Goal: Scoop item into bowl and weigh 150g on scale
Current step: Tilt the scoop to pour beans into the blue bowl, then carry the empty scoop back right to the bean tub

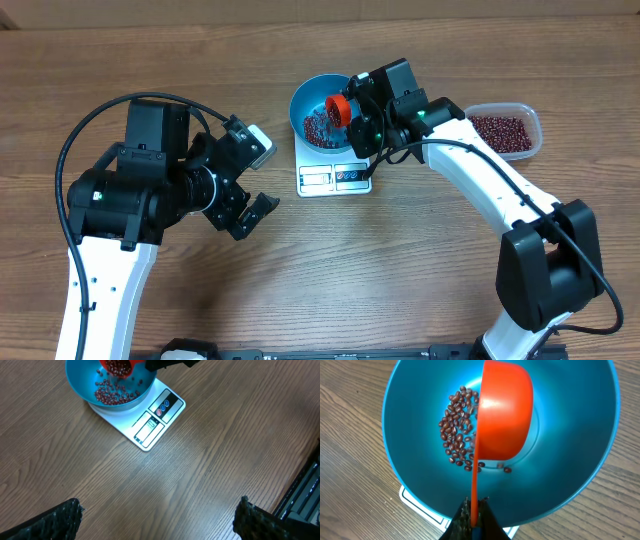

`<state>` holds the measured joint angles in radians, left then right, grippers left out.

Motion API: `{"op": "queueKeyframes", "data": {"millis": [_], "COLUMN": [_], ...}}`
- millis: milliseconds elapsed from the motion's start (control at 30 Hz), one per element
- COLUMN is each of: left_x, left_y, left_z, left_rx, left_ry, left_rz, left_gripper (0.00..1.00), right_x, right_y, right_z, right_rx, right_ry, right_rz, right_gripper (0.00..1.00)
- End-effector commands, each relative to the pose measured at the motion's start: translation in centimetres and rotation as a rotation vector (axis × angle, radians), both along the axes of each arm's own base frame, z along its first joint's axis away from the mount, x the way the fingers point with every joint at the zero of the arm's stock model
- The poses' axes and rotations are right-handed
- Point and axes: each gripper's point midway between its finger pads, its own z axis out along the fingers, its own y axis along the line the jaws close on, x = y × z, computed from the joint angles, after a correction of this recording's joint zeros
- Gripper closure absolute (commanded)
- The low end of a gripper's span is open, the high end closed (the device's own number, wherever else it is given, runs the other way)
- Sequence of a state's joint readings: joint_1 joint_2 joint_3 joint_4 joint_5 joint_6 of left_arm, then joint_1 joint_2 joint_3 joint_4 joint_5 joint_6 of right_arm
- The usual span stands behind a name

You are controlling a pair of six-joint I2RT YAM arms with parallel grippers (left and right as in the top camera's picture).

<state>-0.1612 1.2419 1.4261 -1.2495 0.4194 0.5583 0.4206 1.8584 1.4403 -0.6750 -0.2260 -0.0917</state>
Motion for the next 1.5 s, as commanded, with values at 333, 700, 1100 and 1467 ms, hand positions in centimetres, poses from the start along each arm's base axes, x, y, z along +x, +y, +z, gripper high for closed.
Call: {"op": "queueKeyframes", "data": {"millis": [333,700,1100,1467], "left_x": [0.1,0.1,0.1,0.1], "left_y": [-0.1,-0.1,-0.1,-0.1], "left_z": [0.6,0.6,0.6,0.6], "left_rx": [-0.007,-0.007,-0.007,-0.007], "left_ry": [-0.022,-0.022,-0.022,-0.022], "left_rz": [-0.021,-0.021,-0.021,-0.021], "left_gripper": [0.00,0.00,0.00,0.00], "right_x": [1.0,0.7,1.0,-0.1], "right_y": [-0.9,-0.3,-0.8,-0.5], "right_z": [3.5,4.7,5.6,9.9], "right_rx": [-0.108,-0.285,-0.437,-0.319], "right_ry": [-0.147,-0.269,-0.369,-0.418], "right_rz": [0.010,0.002,-0.040,-0.057], "right_gripper": [0.96,0.96,0.96,0.96]}}
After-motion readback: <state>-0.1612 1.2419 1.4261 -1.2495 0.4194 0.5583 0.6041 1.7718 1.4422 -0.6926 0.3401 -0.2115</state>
